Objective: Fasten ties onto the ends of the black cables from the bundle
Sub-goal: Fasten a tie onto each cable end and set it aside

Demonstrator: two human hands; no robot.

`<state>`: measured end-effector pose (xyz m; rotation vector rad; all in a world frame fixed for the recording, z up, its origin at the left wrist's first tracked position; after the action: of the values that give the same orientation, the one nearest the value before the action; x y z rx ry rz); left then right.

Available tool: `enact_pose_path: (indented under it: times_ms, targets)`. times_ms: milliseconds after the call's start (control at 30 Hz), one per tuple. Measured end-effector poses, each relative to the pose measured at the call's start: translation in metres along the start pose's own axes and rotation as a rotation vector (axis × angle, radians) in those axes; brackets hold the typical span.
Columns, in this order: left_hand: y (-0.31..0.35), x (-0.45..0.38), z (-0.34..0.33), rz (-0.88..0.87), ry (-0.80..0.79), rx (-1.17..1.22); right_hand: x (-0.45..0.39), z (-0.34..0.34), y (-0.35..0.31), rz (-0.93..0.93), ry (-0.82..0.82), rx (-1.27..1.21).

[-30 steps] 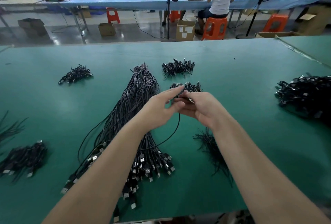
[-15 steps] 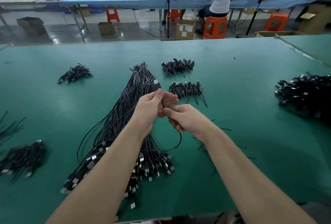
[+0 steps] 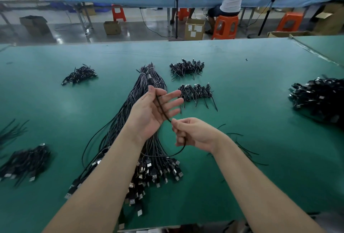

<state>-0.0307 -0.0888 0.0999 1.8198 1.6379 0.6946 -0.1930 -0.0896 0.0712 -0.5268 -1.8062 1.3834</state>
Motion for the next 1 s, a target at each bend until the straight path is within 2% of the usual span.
enact_pose_path:
  times_ms: [67,233,333,400,500,700,767,867,1000]
  targets:
    - [0.002,0.0,0.004,0.005,0.015,-0.035,0.0,0.003,0.005,-0.038,-0.023,-0.061]
    - [-0.003,0.006,0.011,0.006,-0.05,-0.121,-0.008,0.007,-0.001,-0.106,0.076,-0.258]
    - [-0.002,0.014,0.012,0.049,-0.07,-0.271,-0.01,0.008,-0.008,-0.142,0.085,-0.342]
    - [0.0,0.02,0.011,0.085,-0.1,-0.451,-0.01,0.009,-0.013,-0.15,0.085,-0.339]
    - [-0.001,0.027,0.007,0.126,-0.127,-0.686,-0.012,0.009,-0.022,-0.133,0.113,-0.26]
    - [-0.01,0.035,0.007,0.219,-0.157,-0.834,-0.01,0.004,-0.039,-0.1,0.13,0.014]
    - [-0.016,0.034,0.011,0.218,-0.142,-0.884,-0.009,0.001,-0.045,-0.067,0.181,0.215]
    - [-0.026,0.032,0.016,0.158,-0.049,-0.887,-0.006,-0.003,-0.053,-0.011,0.25,0.477]
    - [-0.035,0.026,0.03,0.059,0.17,-0.744,0.001,-0.006,-0.063,0.077,0.233,0.556]
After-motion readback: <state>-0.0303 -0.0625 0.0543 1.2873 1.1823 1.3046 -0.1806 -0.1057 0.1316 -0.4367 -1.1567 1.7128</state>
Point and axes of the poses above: each hand's wrist, its own x-axis away from the middle knuckle, its own z-axis out of the back of the hand, y = z × x, the point moved 1 cm from there along -x, towards the middle knuckle, and after that the axes turned 5 degrees about x, right-handed, at the moved point
